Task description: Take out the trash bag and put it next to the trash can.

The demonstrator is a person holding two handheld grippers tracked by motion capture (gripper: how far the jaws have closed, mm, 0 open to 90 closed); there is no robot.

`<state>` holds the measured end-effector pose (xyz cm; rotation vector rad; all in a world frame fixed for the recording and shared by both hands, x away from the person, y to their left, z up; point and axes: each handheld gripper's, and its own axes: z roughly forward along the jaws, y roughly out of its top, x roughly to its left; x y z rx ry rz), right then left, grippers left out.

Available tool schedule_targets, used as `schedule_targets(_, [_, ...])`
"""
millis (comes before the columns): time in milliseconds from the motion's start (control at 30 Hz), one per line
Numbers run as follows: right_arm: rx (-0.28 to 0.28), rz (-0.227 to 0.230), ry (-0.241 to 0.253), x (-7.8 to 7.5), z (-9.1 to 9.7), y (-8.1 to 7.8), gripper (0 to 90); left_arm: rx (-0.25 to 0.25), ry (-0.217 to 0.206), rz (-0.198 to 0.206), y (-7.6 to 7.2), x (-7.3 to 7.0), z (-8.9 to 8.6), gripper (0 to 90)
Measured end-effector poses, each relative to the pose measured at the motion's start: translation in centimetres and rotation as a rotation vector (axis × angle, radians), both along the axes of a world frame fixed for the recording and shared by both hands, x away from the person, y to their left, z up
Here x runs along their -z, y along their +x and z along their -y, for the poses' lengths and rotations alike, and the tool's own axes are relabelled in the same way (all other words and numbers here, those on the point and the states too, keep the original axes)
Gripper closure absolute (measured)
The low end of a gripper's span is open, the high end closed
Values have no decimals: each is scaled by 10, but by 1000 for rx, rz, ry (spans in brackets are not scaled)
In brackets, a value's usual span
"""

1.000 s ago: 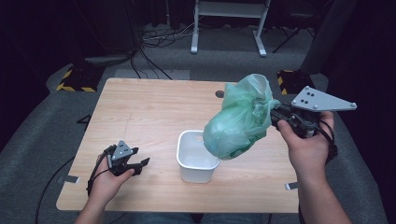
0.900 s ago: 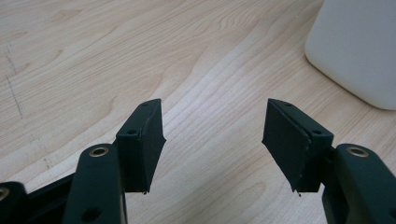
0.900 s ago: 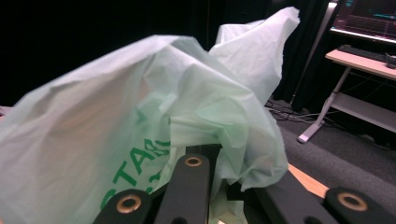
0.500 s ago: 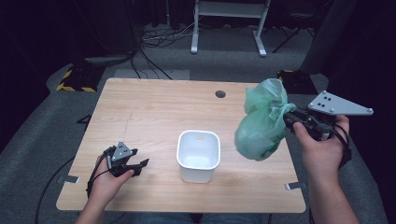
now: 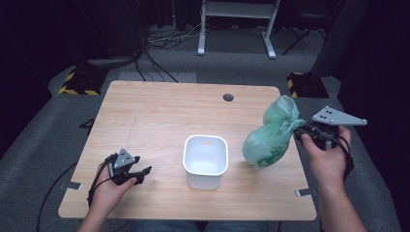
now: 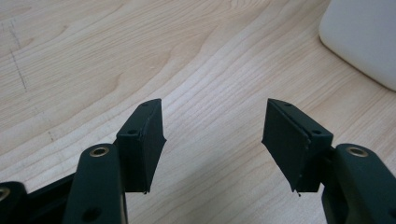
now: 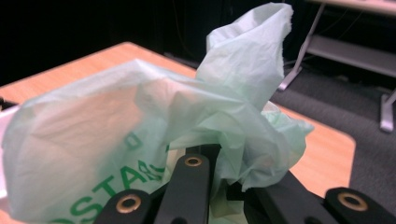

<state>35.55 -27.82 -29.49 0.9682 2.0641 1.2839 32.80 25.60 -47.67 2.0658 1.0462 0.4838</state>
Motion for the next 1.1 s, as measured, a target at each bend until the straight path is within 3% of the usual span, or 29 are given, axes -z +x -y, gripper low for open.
schedule_targets(267, [-32,-87,-54,31,-17,14,890,-7,-3,-3,-3,1,-3,386])
schedule_targets(467, [-59,-124,-63,47,-34,26,879,-10,-1,-4,-4,2,-4,386])
schedule_targets(567, [-57,-122,-63,51,-44,31,730,-11,0,-2,-4,2,-3,387])
schedule_targets(633, [-43,-138,-54,52,-49,34,543,-10,-6,-4,-4,2,-3,387])
schedule_targets(733, [-17,-127,-54,52,-50,33,414,-9,-10,-6,-4,2,-4,387])
schedule_targets(867, [13,-117,-82,47,-43,25,356,-9,-6,-5,-4,3,-3,387])
schedule_targets(967, [24,-138,-127,42,-37,20,322,-9,-7,-1,-4,2,-2,387])
schedule_targets(1067, [30,-160,-136,36,-31,16,305,-6,-3,-5,-4,2,-2,387])
schedule_targets(1100, [32,-144,-126,34,-30,15,309,-6,-5,-7,-4,2,-1,387])
